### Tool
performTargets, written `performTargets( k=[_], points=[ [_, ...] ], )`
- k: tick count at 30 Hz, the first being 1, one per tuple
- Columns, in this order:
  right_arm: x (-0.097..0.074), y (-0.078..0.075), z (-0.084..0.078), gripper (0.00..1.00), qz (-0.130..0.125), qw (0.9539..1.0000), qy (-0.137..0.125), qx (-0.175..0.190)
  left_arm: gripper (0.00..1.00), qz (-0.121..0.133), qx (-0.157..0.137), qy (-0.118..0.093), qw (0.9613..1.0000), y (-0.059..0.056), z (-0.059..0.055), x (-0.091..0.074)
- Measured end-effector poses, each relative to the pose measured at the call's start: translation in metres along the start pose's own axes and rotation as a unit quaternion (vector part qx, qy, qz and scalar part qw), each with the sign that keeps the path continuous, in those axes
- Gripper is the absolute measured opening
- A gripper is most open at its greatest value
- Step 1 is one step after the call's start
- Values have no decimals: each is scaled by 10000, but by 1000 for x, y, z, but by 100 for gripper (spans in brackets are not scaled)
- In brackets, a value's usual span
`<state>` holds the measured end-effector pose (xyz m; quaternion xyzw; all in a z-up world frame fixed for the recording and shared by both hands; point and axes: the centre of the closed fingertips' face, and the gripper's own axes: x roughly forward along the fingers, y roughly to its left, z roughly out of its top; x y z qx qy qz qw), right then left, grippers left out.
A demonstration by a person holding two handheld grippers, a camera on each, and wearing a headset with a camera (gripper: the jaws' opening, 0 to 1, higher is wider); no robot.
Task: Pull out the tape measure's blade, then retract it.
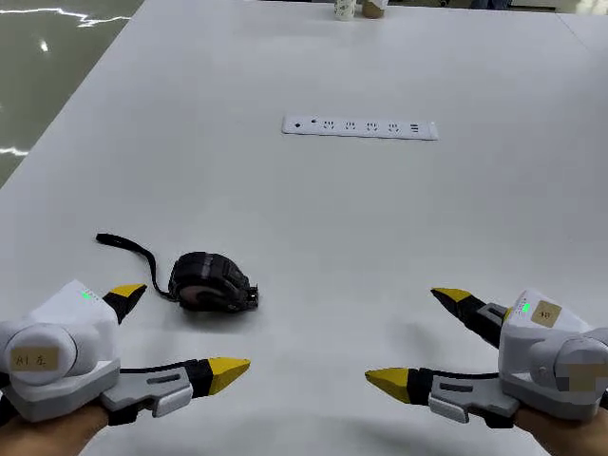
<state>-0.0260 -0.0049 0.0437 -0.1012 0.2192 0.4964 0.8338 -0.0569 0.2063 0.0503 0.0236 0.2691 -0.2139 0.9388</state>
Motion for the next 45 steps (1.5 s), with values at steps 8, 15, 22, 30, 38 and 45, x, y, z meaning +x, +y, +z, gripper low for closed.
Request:
performTargets(
  k=[8, 15, 22, 30, 38, 45],
  points=[
    [-1, 0, 2, 91, -62, 10000, -34, 16, 99, -100, -16, -66, 9999, -6, 4, 1],
    [-1, 2, 6, 96, -66, 9998, -135, 135, 99, -149, -69, -167, 9997, -8, 11, 2],
    [-2, 4, 6, 99, -62, 9999, -105, 88, 99, -187, -128, -157, 9996, -9, 11, 1],
    [-4, 4, 6, 99, -81, 9998, -103, 142, 99, -186, -55, -216, 9996, -10, 13, -1],
    [-6, 3, 4, 99, -115, 9998, -83, 162, 99, -189, -22, -180, 9997, -9, 13, -2],
    [-9, 3, 2, 99, -136, 9997, -60, 172, 99, -230, 23, -178, 9996, -10, 15, -3]
  ],
)
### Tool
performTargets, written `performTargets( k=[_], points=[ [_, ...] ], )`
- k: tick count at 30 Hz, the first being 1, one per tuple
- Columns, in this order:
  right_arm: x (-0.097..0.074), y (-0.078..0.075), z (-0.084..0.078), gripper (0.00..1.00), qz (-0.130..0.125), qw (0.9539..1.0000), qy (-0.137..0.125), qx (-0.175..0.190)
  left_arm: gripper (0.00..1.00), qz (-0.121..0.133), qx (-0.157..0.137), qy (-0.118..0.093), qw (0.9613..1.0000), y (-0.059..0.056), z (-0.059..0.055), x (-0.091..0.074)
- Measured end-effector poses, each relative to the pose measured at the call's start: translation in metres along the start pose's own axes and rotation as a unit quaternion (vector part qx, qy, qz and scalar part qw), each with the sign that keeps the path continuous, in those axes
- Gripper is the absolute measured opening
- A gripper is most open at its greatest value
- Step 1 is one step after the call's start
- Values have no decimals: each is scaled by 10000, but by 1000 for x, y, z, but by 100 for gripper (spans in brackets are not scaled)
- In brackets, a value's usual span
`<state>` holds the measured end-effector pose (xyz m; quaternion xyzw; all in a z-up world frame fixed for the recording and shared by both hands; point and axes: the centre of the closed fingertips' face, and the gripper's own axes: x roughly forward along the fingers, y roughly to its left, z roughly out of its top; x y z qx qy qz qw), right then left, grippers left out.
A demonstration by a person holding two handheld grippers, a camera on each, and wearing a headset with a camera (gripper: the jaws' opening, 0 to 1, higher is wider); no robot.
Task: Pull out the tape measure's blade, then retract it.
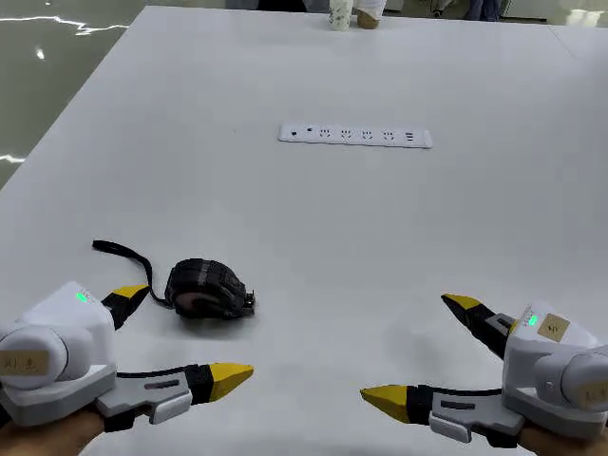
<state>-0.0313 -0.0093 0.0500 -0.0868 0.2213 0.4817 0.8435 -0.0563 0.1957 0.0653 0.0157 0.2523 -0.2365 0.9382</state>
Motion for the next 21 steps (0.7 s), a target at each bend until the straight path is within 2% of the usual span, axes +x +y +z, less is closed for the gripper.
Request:
performTargets(
  k=[21],
  points=[
    [-2, -1, 1, 99, -15, 10000, 23, 13, 99, -50, 2, -11, 10000, 2, 0, -1]
  ],
)
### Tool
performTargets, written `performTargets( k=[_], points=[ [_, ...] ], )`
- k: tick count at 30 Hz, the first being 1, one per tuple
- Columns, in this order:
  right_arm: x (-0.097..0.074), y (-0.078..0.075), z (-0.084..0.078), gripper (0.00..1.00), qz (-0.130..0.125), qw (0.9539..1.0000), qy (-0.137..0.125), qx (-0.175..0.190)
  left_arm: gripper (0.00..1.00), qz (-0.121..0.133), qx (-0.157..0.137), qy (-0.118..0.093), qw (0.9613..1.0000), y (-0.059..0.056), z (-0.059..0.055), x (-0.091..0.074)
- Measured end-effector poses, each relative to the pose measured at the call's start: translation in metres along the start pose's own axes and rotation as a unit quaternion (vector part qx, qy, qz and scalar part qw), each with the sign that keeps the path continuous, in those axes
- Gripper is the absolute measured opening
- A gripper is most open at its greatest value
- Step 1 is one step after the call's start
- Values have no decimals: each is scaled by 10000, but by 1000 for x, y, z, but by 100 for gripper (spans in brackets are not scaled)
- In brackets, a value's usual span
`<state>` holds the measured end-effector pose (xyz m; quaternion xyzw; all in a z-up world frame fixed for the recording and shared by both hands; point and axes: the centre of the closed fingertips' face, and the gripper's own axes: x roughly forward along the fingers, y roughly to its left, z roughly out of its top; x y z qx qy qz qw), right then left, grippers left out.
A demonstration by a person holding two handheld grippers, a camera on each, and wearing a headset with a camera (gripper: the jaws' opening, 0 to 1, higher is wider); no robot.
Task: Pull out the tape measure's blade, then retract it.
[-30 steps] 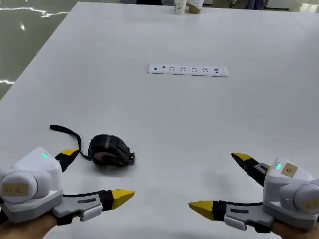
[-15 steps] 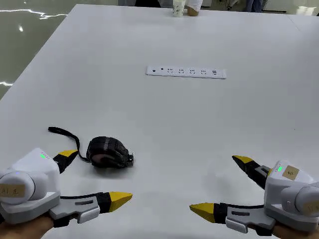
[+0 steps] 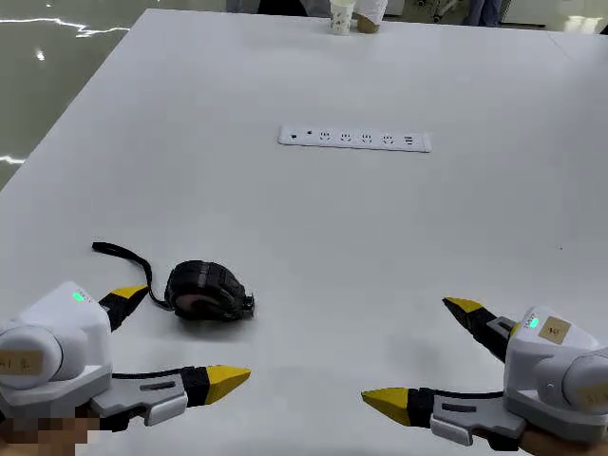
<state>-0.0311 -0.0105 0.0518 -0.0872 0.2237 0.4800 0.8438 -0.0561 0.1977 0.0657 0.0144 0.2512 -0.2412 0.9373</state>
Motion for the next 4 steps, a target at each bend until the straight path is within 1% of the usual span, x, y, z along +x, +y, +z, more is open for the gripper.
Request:
performTargets(
  k=[4],
  points=[
    [0, 0, 0, 99, -1, 10000, -4, 5, 99, -20, -2, 11, 10000, -1, 0, 0]
  ],
)
